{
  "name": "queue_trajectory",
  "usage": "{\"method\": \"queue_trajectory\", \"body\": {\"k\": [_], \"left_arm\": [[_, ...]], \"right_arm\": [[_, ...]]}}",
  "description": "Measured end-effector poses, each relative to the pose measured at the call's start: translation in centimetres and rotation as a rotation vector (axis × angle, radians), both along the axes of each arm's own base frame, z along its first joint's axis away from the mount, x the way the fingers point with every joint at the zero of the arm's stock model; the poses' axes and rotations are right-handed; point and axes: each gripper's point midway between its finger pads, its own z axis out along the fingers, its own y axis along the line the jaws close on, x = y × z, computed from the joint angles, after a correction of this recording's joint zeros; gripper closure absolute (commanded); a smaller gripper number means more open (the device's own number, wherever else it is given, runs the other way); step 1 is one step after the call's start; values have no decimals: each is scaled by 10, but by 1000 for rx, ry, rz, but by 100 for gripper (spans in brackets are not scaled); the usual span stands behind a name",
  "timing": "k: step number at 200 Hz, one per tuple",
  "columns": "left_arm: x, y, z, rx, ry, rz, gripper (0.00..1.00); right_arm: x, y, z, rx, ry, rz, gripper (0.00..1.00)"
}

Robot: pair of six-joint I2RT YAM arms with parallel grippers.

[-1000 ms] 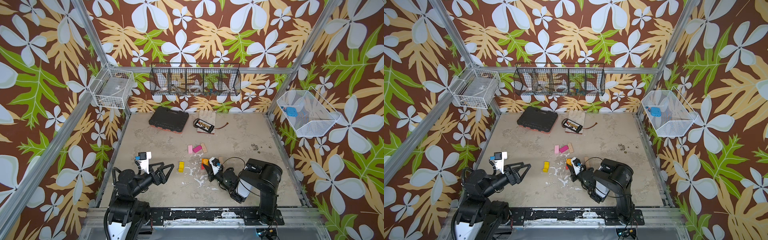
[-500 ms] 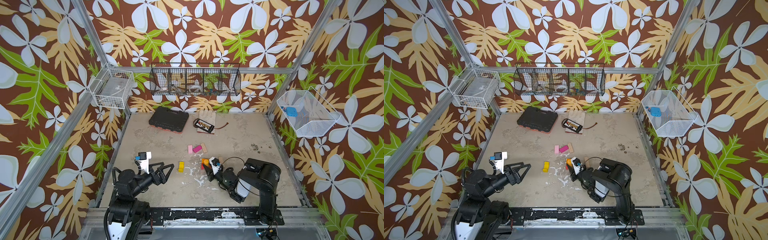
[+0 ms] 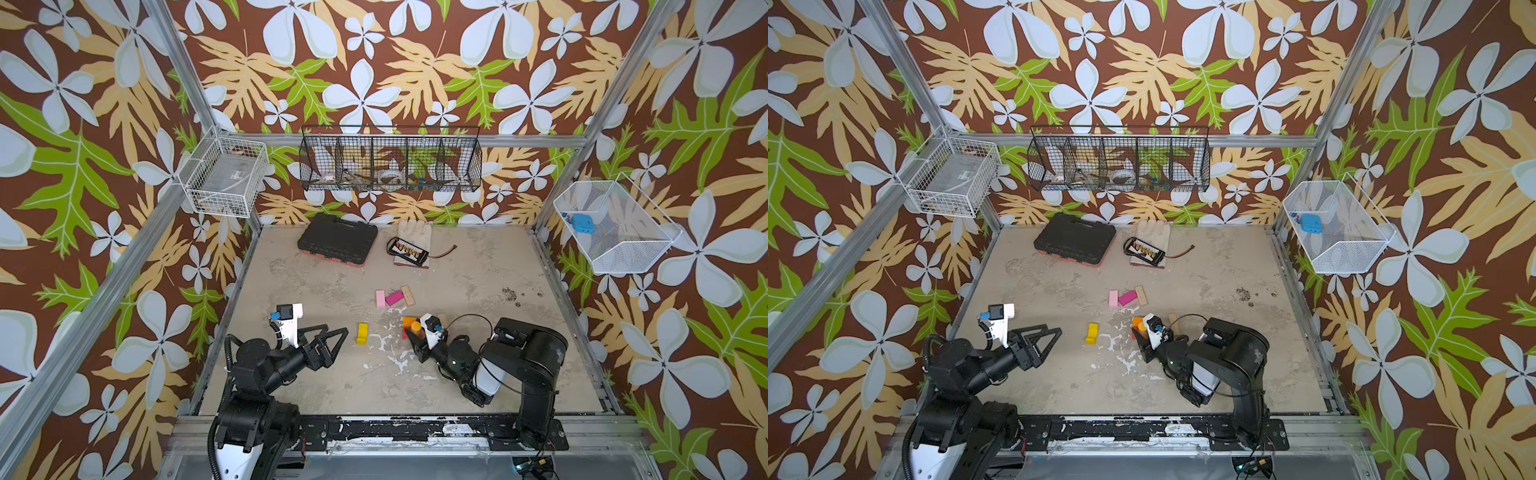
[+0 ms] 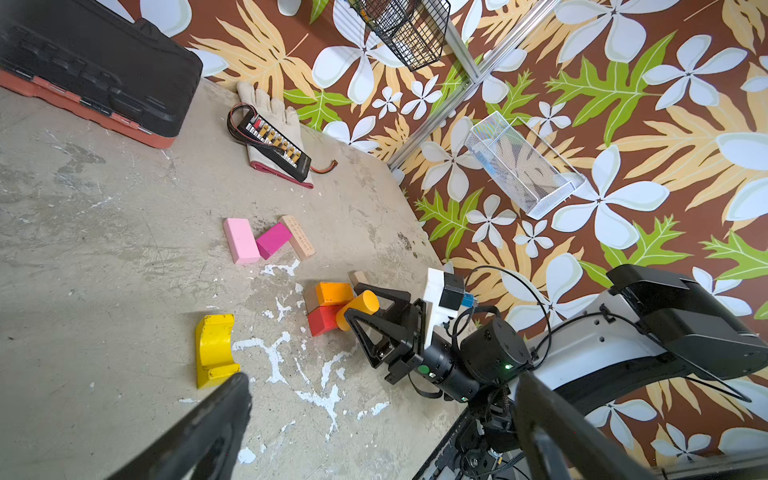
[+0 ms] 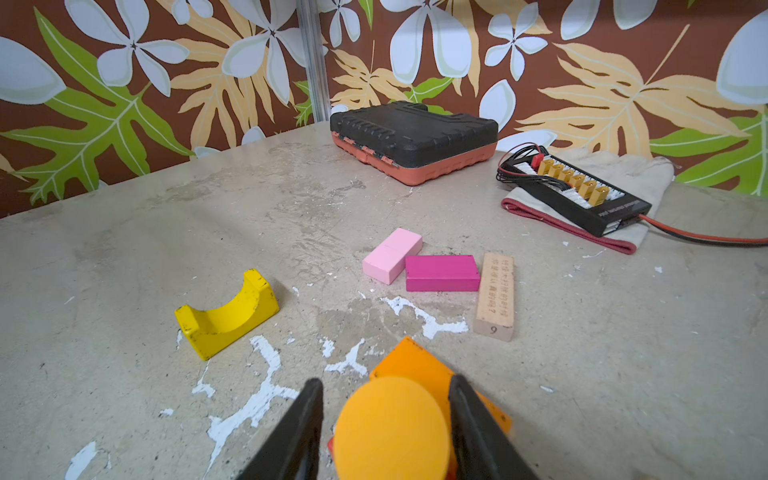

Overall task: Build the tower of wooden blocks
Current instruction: 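Open the right gripper and lift it off the yellow cylinder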

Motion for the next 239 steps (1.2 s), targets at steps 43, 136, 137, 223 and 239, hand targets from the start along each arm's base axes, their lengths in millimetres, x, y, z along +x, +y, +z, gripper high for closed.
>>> {"method": "queue_trajectory", "body": {"k": [43, 136, 137, 223, 239], "left_arm": [[0, 0, 0, 0, 0, 0, 0], [0, 0, 0, 0, 0, 0, 0], [0, 0, 0, 0, 0, 0, 0], [0, 0, 0, 0, 1, 0, 0], [0, 0, 0, 0, 1, 0, 0]], "right_arm": [[2, 2, 3, 9, -6, 0, 68], [7, 6, 11, 32, -21, -11, 73], [7, 6, 11, 32, -21, -11, 73], [10, 4, 8, 26, -19, -33, 62], [10, 4, 8, 25, -19, -33, 60]]}}
